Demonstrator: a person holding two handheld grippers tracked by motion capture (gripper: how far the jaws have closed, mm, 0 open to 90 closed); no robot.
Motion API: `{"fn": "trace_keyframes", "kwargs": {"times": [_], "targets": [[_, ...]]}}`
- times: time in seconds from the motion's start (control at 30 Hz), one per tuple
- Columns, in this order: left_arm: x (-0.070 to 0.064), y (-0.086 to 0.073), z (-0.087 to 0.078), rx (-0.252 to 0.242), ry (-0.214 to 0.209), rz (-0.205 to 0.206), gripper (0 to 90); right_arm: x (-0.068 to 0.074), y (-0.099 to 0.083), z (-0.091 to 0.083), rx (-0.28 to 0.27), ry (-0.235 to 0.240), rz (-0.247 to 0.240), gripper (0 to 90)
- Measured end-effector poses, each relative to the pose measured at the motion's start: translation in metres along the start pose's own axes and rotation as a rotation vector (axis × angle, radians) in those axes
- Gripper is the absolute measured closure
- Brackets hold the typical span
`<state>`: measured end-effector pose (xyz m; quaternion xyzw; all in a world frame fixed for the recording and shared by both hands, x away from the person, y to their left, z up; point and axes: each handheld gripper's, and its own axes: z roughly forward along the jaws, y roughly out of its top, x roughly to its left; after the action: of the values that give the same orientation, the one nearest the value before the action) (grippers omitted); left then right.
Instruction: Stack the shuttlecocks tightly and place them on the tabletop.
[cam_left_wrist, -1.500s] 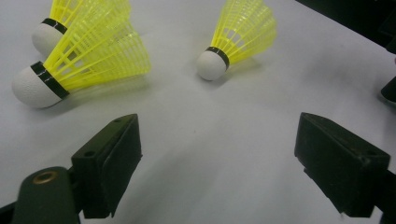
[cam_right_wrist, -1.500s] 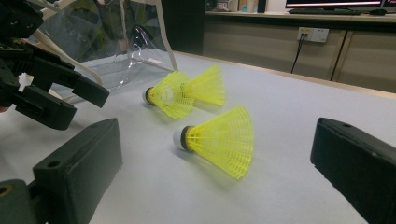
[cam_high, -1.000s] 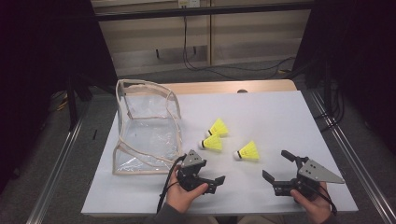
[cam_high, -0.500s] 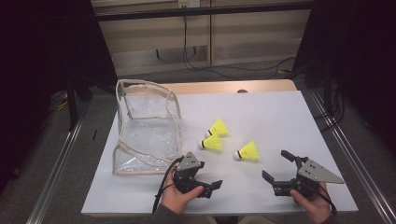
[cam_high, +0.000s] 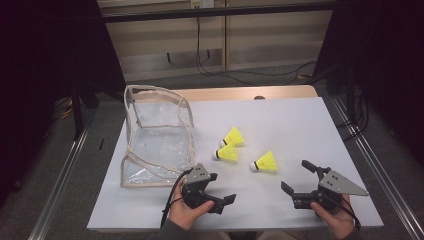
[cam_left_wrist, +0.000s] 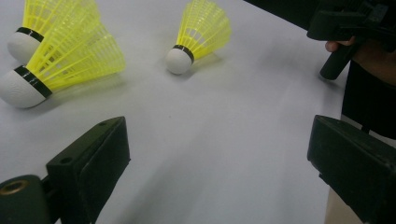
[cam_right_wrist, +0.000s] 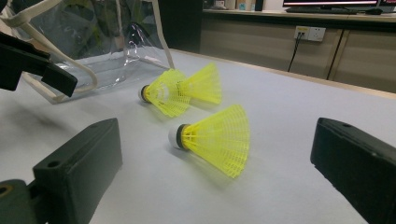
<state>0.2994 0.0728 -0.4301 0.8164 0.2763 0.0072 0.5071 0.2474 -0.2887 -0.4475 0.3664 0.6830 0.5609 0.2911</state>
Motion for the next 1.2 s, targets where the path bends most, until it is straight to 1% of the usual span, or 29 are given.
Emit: {"fn": "trace_keyframes", "kwargs": {"times": [0.13,0.23,0.27,0.33,0.4,0.57,0.7,0.8,0.97,1.07,1.13,1.2], "targets": [[0.001,-0.002,-0.005,0.0,-0.002,0.007,3.9,0.0,0.0,0.0,-0.001,-0.007,0.002,1.6],[0.003,-0.002,-0.011,-0.007,-0.003,0.019,3.7,-0.001,0.0,0.0,0.0,-0.007,0.003,1.6],[0.003,-0.002,-0.011,-0.016,0.0,0.017,3.7,-0.001,0.0,0.0,0.0,-0.006,0.003,1.6],[0.004,-0.003,-0.014,-0.013,-0.001,0.018,3.7,-0.001,0.0,0.0,0.001,-0.007,0.001,1.6],[0.006,-0.004,-0.017,-0.015,-0.008,0.01,3.8,-0.001,0.0,0.0,0.001,-0.008,0.002,1.6],[0.007,-0.005,-0.019,-0.018,-0.017,0.021,4.3,-0.002,-0.001,-0.001,0.002,-0.008,0.003,1.5],[0.007,-0.006,-0.021,-0.025,-0.02,0.015,4.4,-0.003,-0.001,-0.001,0.004,-0.011,0.009,1.6],[0.006,-0.007,-0.022,-0.017,-0.018,0.025,4.5,-0.004,-0.001,0.0,0.002,-0.012,0.005,1.5],[0.005,-0.009,-0.025,-0.02,-0.021,0.035,4.5,-0.003,-0.001,0.001,0.003,-0.006,0.007,1.5],[0.008,-0.01,-0.027,-0.017,-0.019,0.03,4.6,-0.004,-0.001,0.002,0.003,-0.009,0.007,1.5],[0.009,-0.011,-0.029,-0.022,-0.021,0.024,4.7,-0.005,-0.001,0.001,0.006,-0.012,0.016,1.5],[0.01,-0.012,-0.031,-0.028,-0.024,0.029,5.1,-0.006,-0.001,0.002,0.003,-0.015,0.014,1.5]]}}
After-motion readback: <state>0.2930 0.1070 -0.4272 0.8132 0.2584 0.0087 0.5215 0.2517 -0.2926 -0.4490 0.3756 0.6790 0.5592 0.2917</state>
